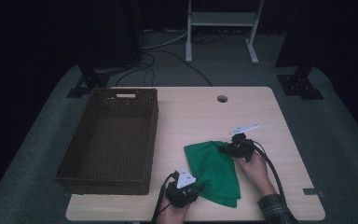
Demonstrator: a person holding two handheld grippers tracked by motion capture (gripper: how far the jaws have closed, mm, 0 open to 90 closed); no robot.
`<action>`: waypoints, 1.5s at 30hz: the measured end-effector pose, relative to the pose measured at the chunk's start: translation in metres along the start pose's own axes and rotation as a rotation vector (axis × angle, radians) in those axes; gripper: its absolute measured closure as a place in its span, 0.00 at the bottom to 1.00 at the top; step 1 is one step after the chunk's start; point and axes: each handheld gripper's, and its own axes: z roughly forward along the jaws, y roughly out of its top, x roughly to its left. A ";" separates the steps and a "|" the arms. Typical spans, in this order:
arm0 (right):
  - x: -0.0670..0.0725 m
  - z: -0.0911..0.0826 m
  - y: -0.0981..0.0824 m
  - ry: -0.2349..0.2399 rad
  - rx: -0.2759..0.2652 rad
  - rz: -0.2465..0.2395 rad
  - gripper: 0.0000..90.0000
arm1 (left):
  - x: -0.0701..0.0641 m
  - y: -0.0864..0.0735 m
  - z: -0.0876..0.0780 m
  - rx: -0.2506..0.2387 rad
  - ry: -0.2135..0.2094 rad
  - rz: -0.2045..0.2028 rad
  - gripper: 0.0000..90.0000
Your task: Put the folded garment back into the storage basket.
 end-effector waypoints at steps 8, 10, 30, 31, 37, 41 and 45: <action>0.013 -0.001 0.005 -0.053 0.049 0.020 0.85 | 0.006 0.001 -0.007 -0.143 -0.003 -0.015 0.84; 0.015 -0.001 0.006 -0.056 0.056 0.025 0.85 | 0.007 0.002 -0.009 -0.185 0.001 -0.011 0.85; 0.046 -0.012 0.013 -0.058 0.071 0.020 0.86 | 0.020 0.042 -0.020 -0.371 0.022 0.006 0.85; 0.048 -0.014 0.014 -0.059 0.065 0.022 0.87 | 0.021 0.044 -0.021 -0.376 0.022 0.006 0.85; 0.055 -0.026 0.028 -0.063 0.026 0.024 0.86 | 0.024 0.062 -0.032 -0.412 0.027 0.018 0.85; 0.060 -0.037 0.039 -0.070 -0.002 0.024 0.87 | 0.027 0.074 -0.041 -0.435 0.032 0.019 0.85; 0.064 -0.046 0.050 -0.067 -0.023 0.023 0.86 | 0.030 0.086 -0.050 -0.451 0.036 0.026 0.85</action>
